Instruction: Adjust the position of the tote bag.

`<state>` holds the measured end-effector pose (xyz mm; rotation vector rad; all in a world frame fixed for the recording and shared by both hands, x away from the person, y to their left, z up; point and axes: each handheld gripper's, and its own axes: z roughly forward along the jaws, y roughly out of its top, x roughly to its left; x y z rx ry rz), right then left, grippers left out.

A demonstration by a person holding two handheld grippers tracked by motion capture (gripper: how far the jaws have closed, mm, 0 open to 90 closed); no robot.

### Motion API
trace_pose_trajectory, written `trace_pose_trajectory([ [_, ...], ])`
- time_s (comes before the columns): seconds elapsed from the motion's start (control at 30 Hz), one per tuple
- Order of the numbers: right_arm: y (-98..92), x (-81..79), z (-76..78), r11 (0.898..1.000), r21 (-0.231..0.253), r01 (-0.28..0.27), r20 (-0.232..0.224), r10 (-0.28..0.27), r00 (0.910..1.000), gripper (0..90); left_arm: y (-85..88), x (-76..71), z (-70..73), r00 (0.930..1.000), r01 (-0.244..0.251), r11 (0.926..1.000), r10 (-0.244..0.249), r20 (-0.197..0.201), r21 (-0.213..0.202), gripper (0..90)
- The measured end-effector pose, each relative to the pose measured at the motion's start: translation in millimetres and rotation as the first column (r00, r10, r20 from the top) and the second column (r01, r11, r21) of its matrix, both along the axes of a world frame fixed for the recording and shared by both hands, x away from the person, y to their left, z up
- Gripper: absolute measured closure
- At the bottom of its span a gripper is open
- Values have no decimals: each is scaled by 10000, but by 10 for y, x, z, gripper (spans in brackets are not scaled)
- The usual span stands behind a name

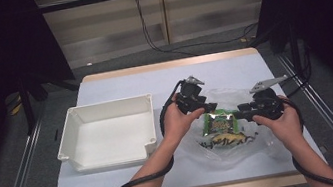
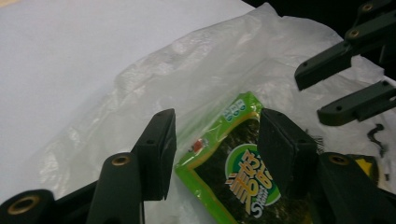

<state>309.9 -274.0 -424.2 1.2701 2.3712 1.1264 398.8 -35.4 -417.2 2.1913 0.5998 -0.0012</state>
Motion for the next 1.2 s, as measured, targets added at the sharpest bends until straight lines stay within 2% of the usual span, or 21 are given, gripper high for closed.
trace_pose_trajectory([
  [0.13,125,-38,-33,9987,85,-506,-138,507,9986,677,-22,-46,-25,9996,239,9997,-238,-178,39,545],
  [0.17,146,-44,-49,9977,50,-671,-114,672,9977,689,-34,-64,-53,9993,317,9993,-313,-203,206,554],
  [0.23,193,-69,-83,9960,26,-889,-186,890,9959,716,-40,-75,-93,9990,305,9994,-299,-324,187,565],
  [0.27,209,-82,-102,9948,-24,-1019,-206,1018,9946,725,-40,-77,-103,9991,280,9989,-268,-336,365,567],
  [0.33,231,-105,-146,9930,15,-1181,-288,1180,9926,731,-42,-75,-151,9986,299,9992,-287,-435,281,575],
  [0.37,234,-115,-172,9930,-5,-1178,-326,1177,9925,732,-42,-77,-165,9988,258,9988,-240,-435,424,575],
  [0.57,225,-200,-306,9902,94,-1395,-575,1398,9885,742,-34,-77,-260,9983,159,9982,-127,-561,579,580],
  [0.6,229,-235,-324,9898,76,-1422,-658,1424,9876,742,-26,-71,-268,9986,159,9974,-122,-516,705,581],
  [0.8,231,-360,-374,9873,81,-1587,-616,1589,9854,742,-7,-45,-338,9983,41,9964,9,-581,851,587],
  [0.87,211,-405,-390,9863,239,-1633,-596,1644,9846,746,-1,-35,-377,9981,-48,9958,103,-607,911,587],
  [0.9,202,-410,-386,9865,248,-1620,-602,1632,9847,744,4,-28,-385,9984,0,9948,58,-566,1015,587],
  [1.0,180,-401,-372,9902,390,-1341,-507,1360,9894,709,0,-28,-409,9977,-124,9962,180,-649,862,586],
  [1.03,142,-369,-339,9948,403,-937,-407,953,9946,674,8,-20,-408,9979,-105,9951,167,-631,982,586],
  [1.1,104,-324,-318,9969,567,-542,-369,563,9977,648,7,-18,-405,9976,-125,9963,183,-675,849,584],
  [1.17,58,-248,-312,9979,650,-18,-454,47,9990,602,9,-12,-394,9981,-33,9955,90,-606,943,582],
  [1.2,58,-248,-312,9979,650,-18,-454,47,9990,602,9,-12,-394,9981,-33,9955,90,-606,943,581],
])
